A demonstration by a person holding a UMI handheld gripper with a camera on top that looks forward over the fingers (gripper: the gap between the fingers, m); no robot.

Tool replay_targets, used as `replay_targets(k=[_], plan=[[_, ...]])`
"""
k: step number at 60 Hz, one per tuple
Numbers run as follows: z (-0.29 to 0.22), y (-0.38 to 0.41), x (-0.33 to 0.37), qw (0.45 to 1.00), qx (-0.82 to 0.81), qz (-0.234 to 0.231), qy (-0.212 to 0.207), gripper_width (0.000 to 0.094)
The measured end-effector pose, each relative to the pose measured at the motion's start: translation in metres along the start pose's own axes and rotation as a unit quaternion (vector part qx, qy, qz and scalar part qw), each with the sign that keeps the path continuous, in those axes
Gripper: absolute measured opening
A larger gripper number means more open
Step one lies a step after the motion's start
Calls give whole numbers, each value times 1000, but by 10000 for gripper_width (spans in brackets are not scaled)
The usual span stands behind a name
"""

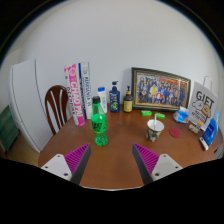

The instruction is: Pour water

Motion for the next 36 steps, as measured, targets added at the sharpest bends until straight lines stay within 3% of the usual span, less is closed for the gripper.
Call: replay_targets(k=[12, 31, 36], plan=[[-13, 34, -99, 999, -9, 19, -39, 860], [-9, 4, -213, 993, -27, 89, -70, 855], [-9, -1, -229, 992, -27, 99, -79, 767]])
Point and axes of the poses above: the point between the fingertips, and its own axes, seen from behind it with the camera up: y to the left, z down, x backward, against the way the camera looks, the point moved 6 cm from there along x, backward, against the way the camera looks, and after that the axes turned 14 degrees about -z, right-handed, at the moved point
